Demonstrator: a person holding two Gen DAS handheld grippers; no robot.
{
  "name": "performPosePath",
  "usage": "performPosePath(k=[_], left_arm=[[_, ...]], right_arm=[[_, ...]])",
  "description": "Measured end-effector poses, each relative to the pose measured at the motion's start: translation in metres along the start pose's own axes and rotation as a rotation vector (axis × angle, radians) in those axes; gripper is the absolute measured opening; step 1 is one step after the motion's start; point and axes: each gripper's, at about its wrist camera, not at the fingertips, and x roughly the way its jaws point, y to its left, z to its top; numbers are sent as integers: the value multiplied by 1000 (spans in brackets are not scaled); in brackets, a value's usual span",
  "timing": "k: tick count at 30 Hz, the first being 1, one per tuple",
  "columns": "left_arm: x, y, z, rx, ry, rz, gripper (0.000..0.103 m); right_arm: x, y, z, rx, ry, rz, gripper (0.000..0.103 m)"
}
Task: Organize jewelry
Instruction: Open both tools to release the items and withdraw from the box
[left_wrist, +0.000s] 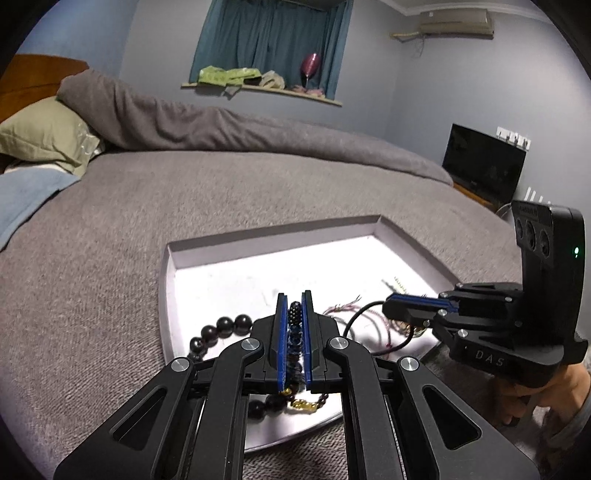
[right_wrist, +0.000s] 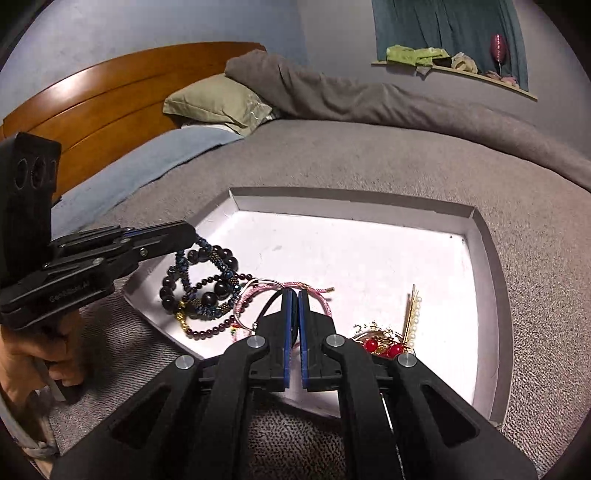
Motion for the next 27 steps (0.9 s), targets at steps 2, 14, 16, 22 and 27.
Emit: performPosePath(k=[2, 14, 16, 22, 27], left_arm=[[3, 0, -2, 4, 13, 6, 8], [-7, 0, -5, 10, -14, 52, 65], [-11, 0, -6, 14, -26, 51, 73], [-21, 0, -9, 15, -45, 60, 85], [-32, -1, -11, 3, -82, 88, 94]], right_arm=[[3, -1, 1, 2, 8, -6, 3], [0, 5, 0, -34, -1, -42, 40], [-5, 5, -1, -40, -22, -41, 40], [-24, 5, -3, -30, -95, -54, 46], [-43, 4, -11, -6, -153, -81, 64]])
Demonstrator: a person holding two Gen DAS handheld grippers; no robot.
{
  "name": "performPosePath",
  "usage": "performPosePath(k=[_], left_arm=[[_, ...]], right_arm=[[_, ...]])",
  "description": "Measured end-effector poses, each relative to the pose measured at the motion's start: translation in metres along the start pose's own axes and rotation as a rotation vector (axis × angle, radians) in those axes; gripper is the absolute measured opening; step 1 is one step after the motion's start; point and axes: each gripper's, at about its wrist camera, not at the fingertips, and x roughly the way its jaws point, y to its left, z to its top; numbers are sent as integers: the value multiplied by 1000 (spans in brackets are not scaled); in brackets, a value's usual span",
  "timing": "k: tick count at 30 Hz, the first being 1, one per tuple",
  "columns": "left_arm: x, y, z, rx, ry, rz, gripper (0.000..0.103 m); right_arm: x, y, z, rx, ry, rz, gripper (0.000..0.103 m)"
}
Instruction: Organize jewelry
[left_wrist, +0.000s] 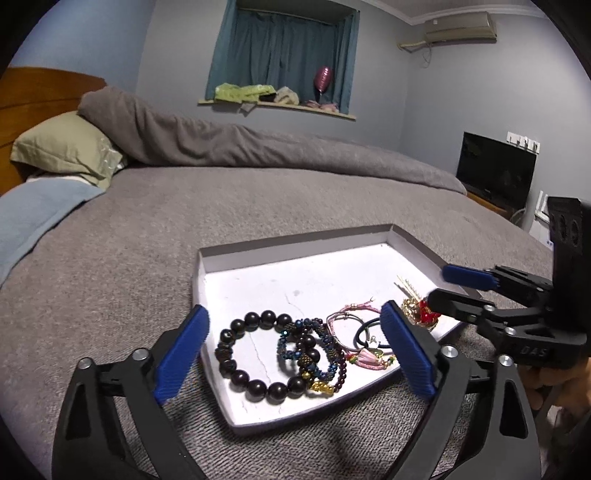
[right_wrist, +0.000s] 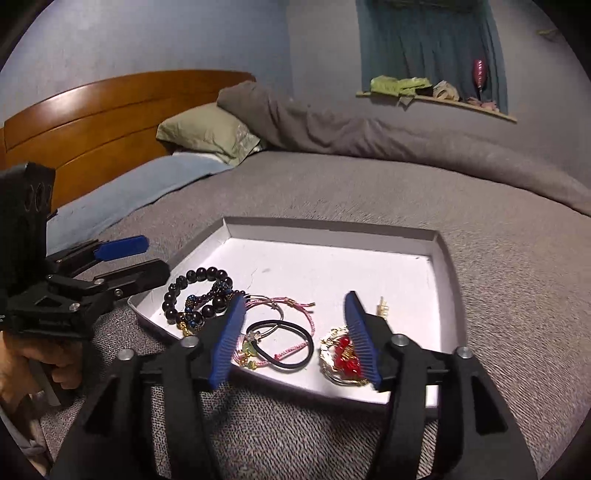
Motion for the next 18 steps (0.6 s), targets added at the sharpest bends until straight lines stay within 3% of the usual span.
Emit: performPosePath(k=[9, 18], left_arm=[[-25, -7, -12, -7, -49, 22, 98], [-40, -19, -27, 5, -98, 13, 98]], right_arm=[[-27, 3, -12, 28, -60, -21, 93], [-51, 9, -30, 49, -93, -43, 97]])
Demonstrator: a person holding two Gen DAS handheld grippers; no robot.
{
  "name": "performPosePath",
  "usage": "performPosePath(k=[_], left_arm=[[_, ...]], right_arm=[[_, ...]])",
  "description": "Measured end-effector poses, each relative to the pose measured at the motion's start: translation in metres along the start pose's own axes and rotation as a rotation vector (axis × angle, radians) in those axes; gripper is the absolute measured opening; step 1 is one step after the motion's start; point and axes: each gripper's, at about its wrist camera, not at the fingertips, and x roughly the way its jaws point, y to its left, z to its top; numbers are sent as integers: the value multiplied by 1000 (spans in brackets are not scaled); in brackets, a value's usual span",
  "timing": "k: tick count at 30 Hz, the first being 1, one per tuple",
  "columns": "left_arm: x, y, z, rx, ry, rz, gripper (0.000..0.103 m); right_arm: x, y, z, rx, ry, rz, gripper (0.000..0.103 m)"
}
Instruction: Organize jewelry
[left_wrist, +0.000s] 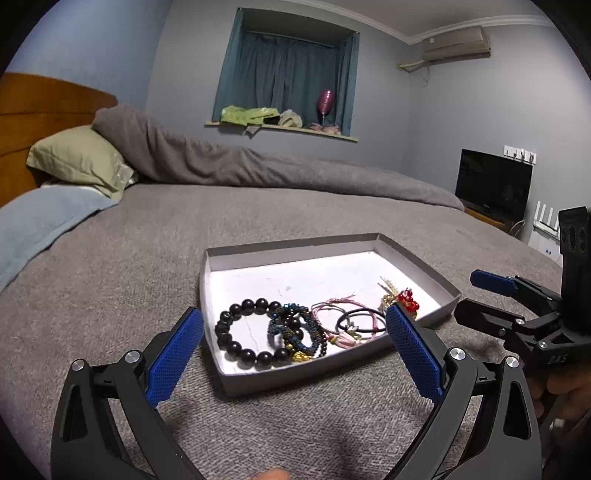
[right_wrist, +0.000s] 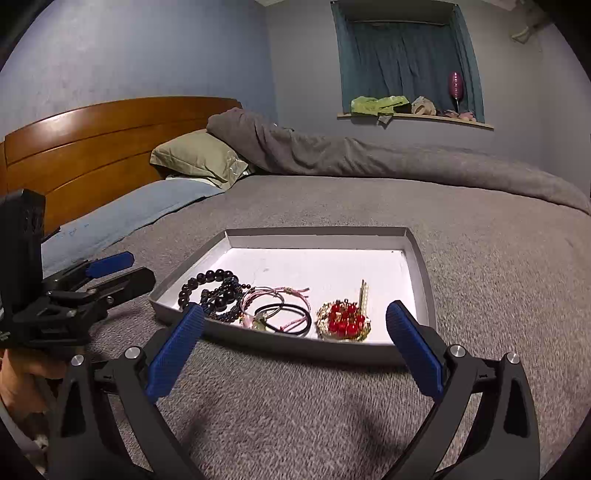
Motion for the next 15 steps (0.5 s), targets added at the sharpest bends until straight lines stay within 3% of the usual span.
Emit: performPosePath(k=[15], left_arm=[[-12, -23, -25, 33, -44, 49, 98]], right_arm=[[-12, 12, -25, -66, -33, -67, 97]])
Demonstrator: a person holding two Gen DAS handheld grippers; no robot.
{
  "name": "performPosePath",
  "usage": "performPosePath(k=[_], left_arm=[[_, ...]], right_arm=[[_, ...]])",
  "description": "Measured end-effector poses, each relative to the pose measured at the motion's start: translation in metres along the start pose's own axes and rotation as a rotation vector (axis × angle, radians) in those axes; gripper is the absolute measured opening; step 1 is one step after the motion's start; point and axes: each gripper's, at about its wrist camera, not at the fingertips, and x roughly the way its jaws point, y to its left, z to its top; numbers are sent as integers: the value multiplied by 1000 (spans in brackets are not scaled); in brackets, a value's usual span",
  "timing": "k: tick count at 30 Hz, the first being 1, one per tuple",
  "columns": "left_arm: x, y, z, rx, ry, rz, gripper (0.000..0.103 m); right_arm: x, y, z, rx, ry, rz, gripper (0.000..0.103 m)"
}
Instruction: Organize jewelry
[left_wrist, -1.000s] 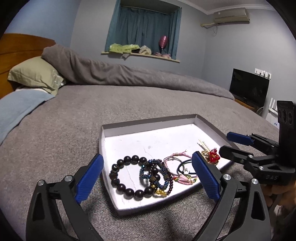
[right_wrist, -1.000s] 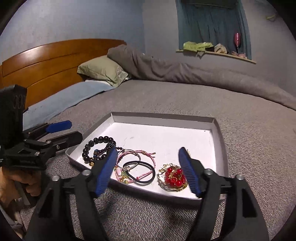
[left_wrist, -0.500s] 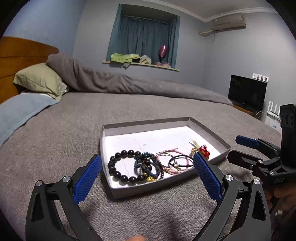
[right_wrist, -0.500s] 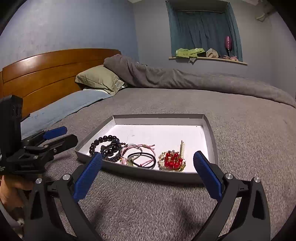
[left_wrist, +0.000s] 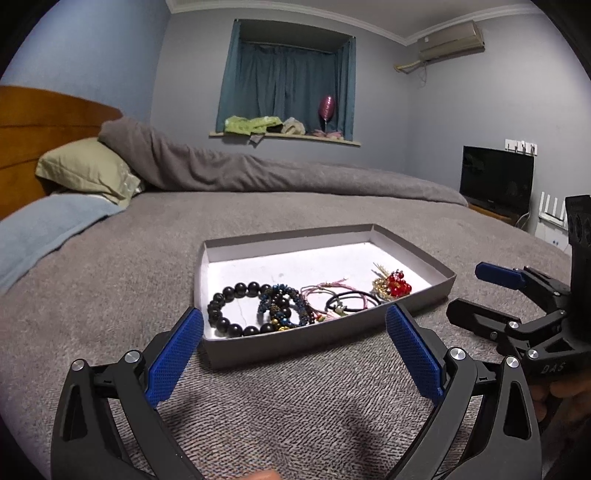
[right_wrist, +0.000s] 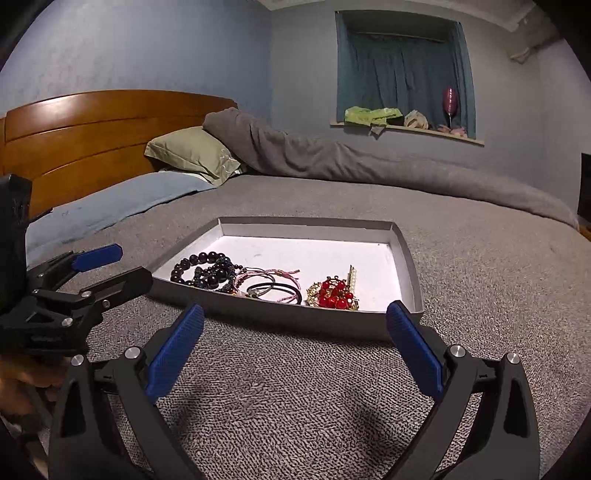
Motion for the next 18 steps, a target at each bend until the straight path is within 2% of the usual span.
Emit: performPosePath(k=[18], left_arm=[[-1, -1, -2, 7, -6, -8, 98]], right_arm=[[1, 3, -1, -7, -15, 4, 98]])
